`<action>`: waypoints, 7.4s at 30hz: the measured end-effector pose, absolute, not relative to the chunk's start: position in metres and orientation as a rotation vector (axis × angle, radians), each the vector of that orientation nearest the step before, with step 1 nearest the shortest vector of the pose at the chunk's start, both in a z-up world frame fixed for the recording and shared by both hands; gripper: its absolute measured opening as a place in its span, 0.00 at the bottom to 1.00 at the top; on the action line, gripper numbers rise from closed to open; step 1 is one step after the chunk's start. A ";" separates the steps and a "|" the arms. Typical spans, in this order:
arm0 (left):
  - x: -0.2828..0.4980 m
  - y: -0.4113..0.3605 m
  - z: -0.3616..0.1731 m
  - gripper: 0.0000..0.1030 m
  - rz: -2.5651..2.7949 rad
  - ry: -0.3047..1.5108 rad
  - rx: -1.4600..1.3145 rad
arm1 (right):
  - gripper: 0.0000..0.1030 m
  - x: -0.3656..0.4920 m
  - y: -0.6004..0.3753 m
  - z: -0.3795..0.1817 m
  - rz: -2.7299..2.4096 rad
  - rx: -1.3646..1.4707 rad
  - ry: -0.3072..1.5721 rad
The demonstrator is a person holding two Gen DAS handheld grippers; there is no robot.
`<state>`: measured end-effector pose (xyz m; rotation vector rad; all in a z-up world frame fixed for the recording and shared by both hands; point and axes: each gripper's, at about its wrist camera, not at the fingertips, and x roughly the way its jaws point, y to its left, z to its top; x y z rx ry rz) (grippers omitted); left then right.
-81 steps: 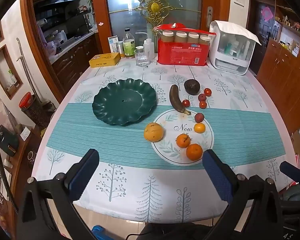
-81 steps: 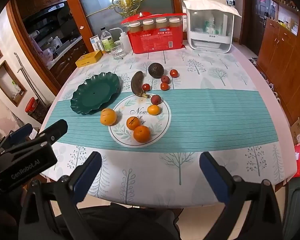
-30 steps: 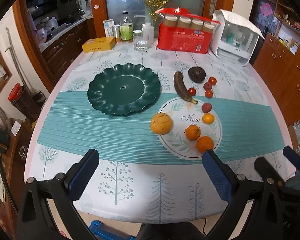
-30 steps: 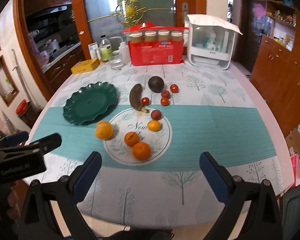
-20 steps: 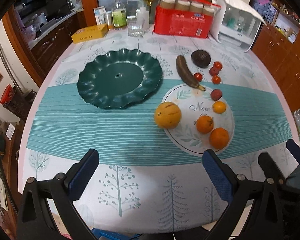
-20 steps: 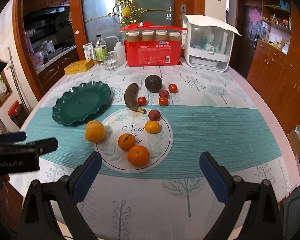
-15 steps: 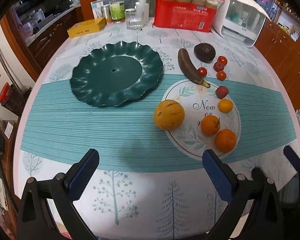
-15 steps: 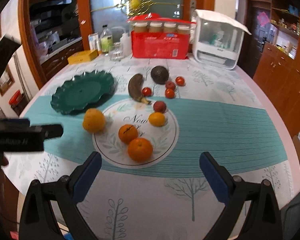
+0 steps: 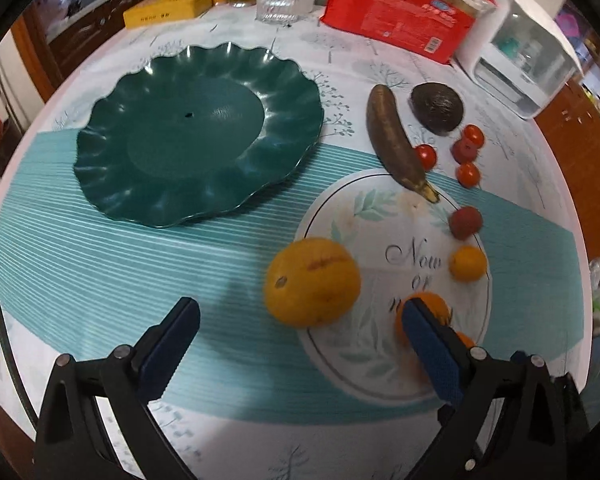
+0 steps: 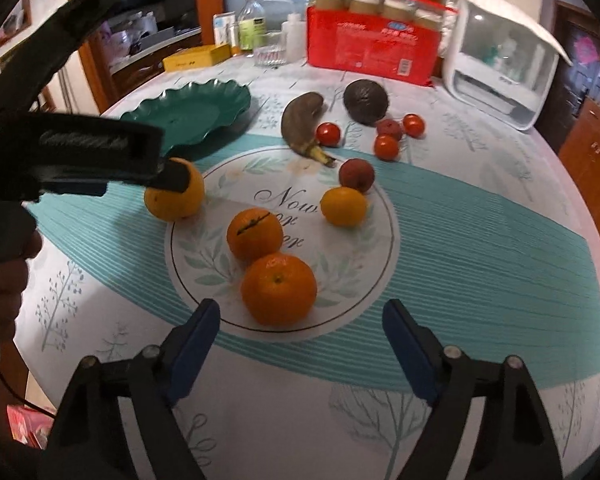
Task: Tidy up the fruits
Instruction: 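Grasp the yellow melon with the left tool while the right tool grasps the large orange, then carry both fruits onto the green plate and open both tools, then move both tools back over the placemat toward the remaining oranges, then grasp the marked orange with the left tool while the right tool grasps the small orange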
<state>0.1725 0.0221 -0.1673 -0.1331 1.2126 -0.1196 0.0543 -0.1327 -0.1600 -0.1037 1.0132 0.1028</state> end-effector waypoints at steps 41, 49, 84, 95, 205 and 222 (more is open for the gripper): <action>0.186 0.012 -0.188 0.51 0.047 1.306 -0.279 | 0.44 0.080 -0.151 -0.152 0.364 -0.110 1.101; 0.181 0.035 -0.143 0.51 0.066 1.235 -0.292 | 0.44 0.088 -0.136 -0.122 0.388 -0.128 1.047; 0.302 0.169 -0.167 0.51 -0.132 1.247 -0.248 | 0.44 0.230 0.024 -0.141 0.284 -0.039 1.032; 0.320 0.176 -0.188 0.52 -0.199 1.277 -0.228 | 0.45 0.258 0.035 -0.167 0.246 0.008 1.093; 0.189 -0.088 -0.197 0.37 -0.079 1.433 -0.125 | 0.61 0.130 -0.180 -0.184 0.486 -0.192 0.908; 0.184 -0.064 -0.178 0.37 -0.092 1.360 -0.155 | 0.34 0.141 -0.169 -0.187 0.453 -0.236 0.913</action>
